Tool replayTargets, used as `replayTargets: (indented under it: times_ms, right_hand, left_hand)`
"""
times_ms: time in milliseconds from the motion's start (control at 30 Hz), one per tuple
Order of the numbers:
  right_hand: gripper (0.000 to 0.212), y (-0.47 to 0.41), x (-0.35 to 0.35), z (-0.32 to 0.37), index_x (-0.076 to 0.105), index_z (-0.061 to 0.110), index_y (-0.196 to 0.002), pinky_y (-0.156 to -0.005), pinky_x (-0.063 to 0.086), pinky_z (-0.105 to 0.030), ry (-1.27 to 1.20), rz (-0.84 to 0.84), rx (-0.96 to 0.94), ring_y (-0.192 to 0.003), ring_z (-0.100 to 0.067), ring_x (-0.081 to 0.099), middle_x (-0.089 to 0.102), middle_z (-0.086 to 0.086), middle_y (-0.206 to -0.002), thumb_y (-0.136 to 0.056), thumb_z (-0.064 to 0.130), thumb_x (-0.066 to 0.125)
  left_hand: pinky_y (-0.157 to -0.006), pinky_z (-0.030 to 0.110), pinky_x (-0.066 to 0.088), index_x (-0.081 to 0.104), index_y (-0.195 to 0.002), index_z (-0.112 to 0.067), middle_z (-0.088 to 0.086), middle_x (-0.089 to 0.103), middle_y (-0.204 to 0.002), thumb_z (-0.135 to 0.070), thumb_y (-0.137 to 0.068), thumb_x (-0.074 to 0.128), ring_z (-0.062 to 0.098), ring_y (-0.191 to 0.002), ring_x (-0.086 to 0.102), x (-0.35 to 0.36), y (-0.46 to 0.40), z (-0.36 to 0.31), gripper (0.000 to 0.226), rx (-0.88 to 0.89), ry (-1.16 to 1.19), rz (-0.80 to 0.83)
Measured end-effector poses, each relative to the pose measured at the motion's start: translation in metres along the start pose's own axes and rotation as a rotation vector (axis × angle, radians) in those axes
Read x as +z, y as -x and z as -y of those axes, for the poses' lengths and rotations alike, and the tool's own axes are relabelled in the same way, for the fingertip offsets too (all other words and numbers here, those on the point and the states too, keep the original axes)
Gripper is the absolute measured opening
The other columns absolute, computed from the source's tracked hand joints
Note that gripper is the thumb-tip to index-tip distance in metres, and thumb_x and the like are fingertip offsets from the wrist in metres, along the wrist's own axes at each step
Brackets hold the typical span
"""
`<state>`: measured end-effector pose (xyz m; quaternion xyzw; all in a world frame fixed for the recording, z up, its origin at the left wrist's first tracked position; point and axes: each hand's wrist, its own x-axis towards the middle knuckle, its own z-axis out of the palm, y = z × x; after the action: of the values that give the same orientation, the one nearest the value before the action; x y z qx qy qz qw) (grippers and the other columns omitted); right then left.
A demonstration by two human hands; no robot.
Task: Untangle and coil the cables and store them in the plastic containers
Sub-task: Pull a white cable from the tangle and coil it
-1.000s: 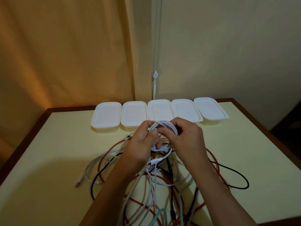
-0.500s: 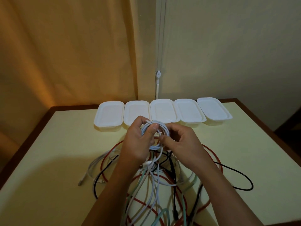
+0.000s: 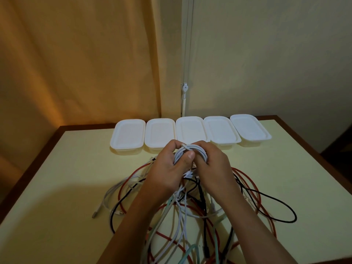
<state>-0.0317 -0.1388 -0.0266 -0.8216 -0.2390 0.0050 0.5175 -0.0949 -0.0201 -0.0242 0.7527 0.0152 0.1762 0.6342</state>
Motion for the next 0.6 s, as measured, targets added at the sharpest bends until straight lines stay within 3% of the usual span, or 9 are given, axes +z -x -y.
replayTargets:
  times_ms: [67, 200, 267, 333, 400, 500, 600]
  right_hand:
    - [0.015, -0.001, 0.0, -0.001, 0.067, 0.023, -0.106, -0.081, 0.055, -0.038, -0.078, 0.091, 0.092, -0.093, -0.014, 0.064, 0.066, 0.001, -0.101, -0.101, 0.031, 0.055]
    - [0.042, -0.004, -0.008, -0.005, 0.065, 0.016, -0.113, -0.095, 0.053, -0.05, -0.273, 0.25, 0.186, -0.103, -0.025, 0.067, 0.07, -0.009, -0.109, -0.087, 0.049, 0.063]
    - [0.051, -0.004, -0.011, -0.008, 0.066, 0.009, -0.109, -0.097, 0.049, -0.052, -0.462, 0.302, 0.211, -0.102, -0.027, 0.066, 0.071, -0.009, -0.104, -0.08, 0.051, 0.061]
    - [0.05, -0.006, -0.01, -0.009, 0.066, 0.001, -0.105, -0.099, 0.045, -0.059, -0.604, 0.268, 0.284, -0.094, -0.028, 0.06, 0.064, -0.011, -0.095, -0.091, 0.047, 0.053]
    - [0.042, -0.008, -0.01, -0.007, 0.071, 0.005, -0.101, -0.091, 0.049, -0.054, -0.558, 0.168, 0.271, -0.085, -0.026, 0.059, 0.063, -0.017, -0.089, -0.104, 0.037, 0.044]
    - [0.041, -0.009, -0.014, -0.001, 0.067, -0.001, -0.091, -0.068, 0.046, -0.04, -0.343, 0.07, 0.129, -0.067, -0.022, 0.052, 0.057, -0.025, -0.076, -0.106, 0.032, 0.047]
    - [0.039, -0.009, -0.018, -0.002, 0.061, 0.005, -0.069, -0.055, 0.037, -0.024, -0.195, -0.019, 0.066, -0.052, -0.008, 0.039, 0.044, 0.004, -0.052, -0.099, 0.031, 0.061]
  left_hand:
    - [-0.059, 0.014, 0.041, 0.056, -0.096, -0.016, -0.015, 0.056, -0.059, -0.027, -0.103, 0.045, -0.001, -0.057, 0.051, 0.0, 0.0, 0.0, 0.017, -0.025, 0.032, -0.01]
    - [-0.058, 0.017, 0.042, 0.056, -0.093, -0.017, -0.013, 0.057, -0.061, -0.027, -0.104, 0.042, 0.001, -0.056, 0.052, -0.001, -0.002, 0.0, 0.02, -0.041, 0.067, -0.026]
    - [-0.057, 0.017, 0.041, 0.055, -0.094, -0.013, -0.013, 0.054, -0.058, -0.026, -0.103, 0.042, 0.001, -0.053, 0.049, -0.002, -0.003, -0.002, 0.02, -0.056, 0.095, -0.024]
    - [-0.057, 0.022, 0.039, 0.056, -0.095, -0.014, -0.012, 0.049, -0.055, -0.03, -0.102, 0.042, 0.004, -0.053, 0.045, -0.003, -0.003, -0.002, 0.022, -0.056, 0.09, -0.016]
    - [-0.059, 0.021, 0.041, 0.056, -0.096, -0.015, -0.013, 0.048, -0.055, -0.031, -0.102, 0.042, 0.004, -0.054, 0.045, -0.003, -0.003, -0.002, 0.023, -0.056, 0.077, -0.018]
    - [-0.057, 0.019, 0.04, 0.054, -0.096, -0.012, -0.012, 0.044, -0.053, -0.027, -0.103, 0.043, 0.005, -0.053, 0.04, -0.003, -0.003, -0.001, 0.02, -0.053, 0.1, -0.008]
    - [-0.057, 0.018, 0.04, 0.054, -0.096, -0.012, -0.014, 0.049, -0.055, -0.028, -0.102, 0.045, 0.002, -0.052, 0.042, -0.004, -0.002, -0.001, 0.02, -0.035, 0.046, -0.021]
